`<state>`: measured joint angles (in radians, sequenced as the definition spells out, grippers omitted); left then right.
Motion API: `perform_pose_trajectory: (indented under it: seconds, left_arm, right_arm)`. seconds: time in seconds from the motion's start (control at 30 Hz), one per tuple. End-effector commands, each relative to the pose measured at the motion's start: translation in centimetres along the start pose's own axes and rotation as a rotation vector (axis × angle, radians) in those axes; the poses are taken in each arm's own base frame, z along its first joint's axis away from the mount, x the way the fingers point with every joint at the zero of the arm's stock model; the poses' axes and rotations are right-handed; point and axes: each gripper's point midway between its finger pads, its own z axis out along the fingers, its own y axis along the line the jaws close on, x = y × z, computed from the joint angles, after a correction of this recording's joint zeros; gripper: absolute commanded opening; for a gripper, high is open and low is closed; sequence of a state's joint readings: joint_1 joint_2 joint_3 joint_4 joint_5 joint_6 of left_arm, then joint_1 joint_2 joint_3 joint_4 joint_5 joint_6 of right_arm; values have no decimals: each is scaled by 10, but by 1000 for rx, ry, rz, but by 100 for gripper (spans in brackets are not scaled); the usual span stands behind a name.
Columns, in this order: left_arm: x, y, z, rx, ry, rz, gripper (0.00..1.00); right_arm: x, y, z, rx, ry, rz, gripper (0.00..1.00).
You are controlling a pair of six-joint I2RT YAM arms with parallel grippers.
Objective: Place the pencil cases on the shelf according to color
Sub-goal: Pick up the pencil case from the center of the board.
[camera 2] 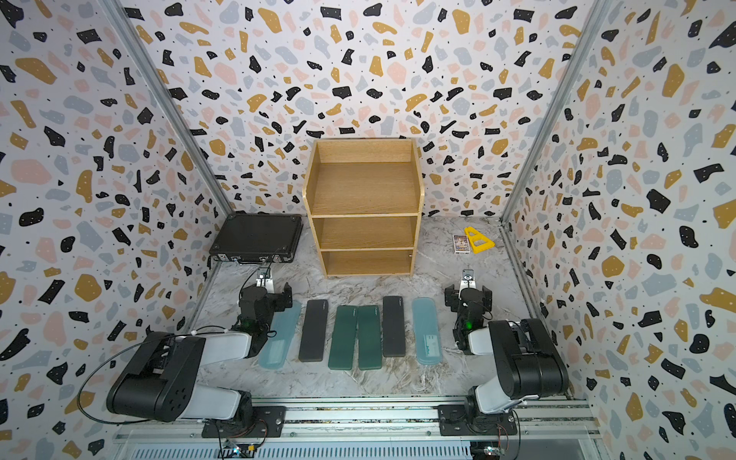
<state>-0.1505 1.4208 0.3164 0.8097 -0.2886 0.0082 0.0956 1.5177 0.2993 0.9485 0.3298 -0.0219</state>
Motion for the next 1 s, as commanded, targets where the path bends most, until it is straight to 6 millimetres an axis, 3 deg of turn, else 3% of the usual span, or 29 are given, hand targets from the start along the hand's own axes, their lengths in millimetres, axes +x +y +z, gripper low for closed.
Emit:
perform_pose_trajectory:
  seconds: [0.0, 0.13, 0.27, 0.4, 0.5, 0.57, 0.67, 0.8, 0.97]
  left_arm:
    - [-7, 1, 0, 5, -30, -4, 100]
    - [-20, 0, -5, 23, -22, 9, 100]
    - [-43, 20, -20, -63, 1, -30, 99]
    - [-61, 45, -37, -181, 45, -166, 100]
    - [-68, 54, -50, -228, 60, -309, 100]
    - [-69, 44, -55, -167, 115, -372, 100]
    - [-65, 23, -64, -67, 197, -462, 100]
    - [-46, -7, -77, 34, 283, -465, 100]
    - [-22, -19, -83, 64, 415, -389, 100]
  right_arm:
    - [-11, -3, 3, 15, -22, 25, 100]
    - [-24, -10, -6, 49, -49, 25, 100]
    - [-35, -25, -21, 138, -26, 41, 100]
    - [-49, -37, -33, 178, 69, 102, 100]
    - [-61, -35, -42, 143, 156, 141, 100]
    - [-61, -14, -49, 7, 234, 153, 100]
    - [-43, 18, -68, -175, 418, 199, 100]
    - [-10, 26, -94, -217, 635, 211, 100]
    - [2, 30, -119, -220, 753, 190, 100]
